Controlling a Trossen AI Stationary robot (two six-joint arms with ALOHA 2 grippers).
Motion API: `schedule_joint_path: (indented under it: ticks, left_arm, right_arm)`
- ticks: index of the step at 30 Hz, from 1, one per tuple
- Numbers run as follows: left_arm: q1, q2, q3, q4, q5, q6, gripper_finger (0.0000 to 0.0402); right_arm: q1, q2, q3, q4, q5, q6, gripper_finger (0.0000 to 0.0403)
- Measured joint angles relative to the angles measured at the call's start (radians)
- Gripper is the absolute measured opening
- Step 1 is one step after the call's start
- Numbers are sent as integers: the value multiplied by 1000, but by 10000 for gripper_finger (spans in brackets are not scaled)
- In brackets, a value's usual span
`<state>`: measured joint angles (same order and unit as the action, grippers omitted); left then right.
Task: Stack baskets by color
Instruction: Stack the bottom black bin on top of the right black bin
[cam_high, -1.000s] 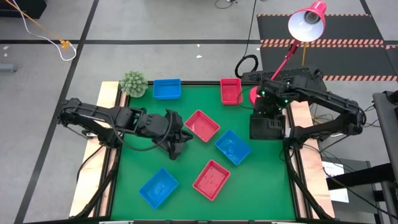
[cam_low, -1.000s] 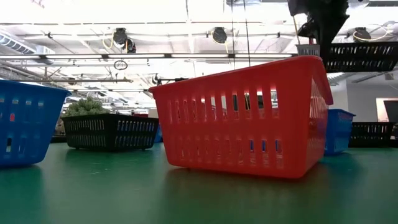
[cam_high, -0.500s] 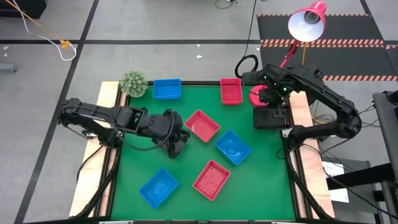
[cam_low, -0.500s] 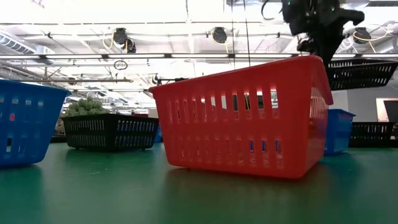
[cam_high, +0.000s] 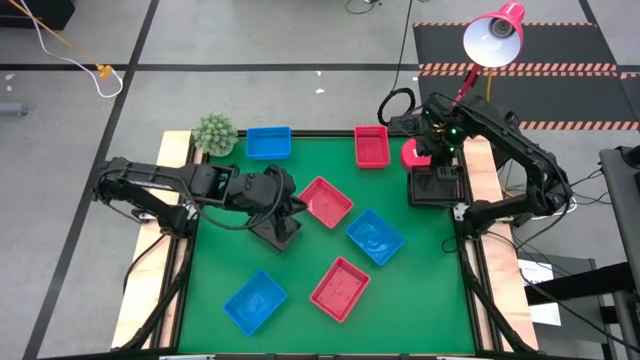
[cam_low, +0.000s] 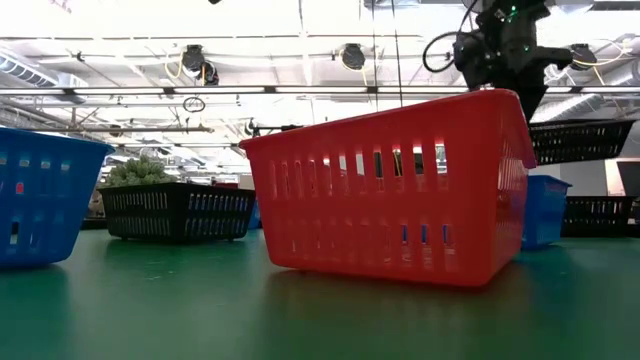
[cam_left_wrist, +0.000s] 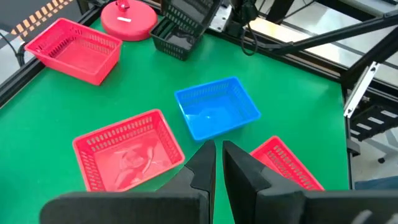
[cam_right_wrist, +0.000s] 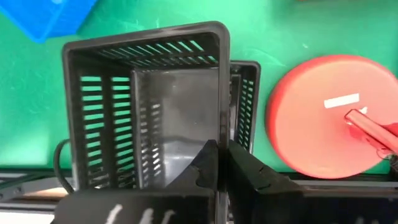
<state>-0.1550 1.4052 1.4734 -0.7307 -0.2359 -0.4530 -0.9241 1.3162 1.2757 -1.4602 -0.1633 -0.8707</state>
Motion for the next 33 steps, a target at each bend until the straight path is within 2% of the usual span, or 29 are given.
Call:
schedule_joint_path:
  ticks: [5, 17, 33]
  left_arm:
    - [5, 0, 0, 0, 0, 1, 31]
    - [18, 0, -1, 0, 1, 19, 31]
    - [45, 0, -1, 0, 2, 38, 31]
  right_arm:
    - [-36, 1, -67, 36, -78, -48, 6]
    - [-77, 1, -177, 141, -78, -61, 6]
    - [-106, 3, -183, 196, -83, -32, 6]
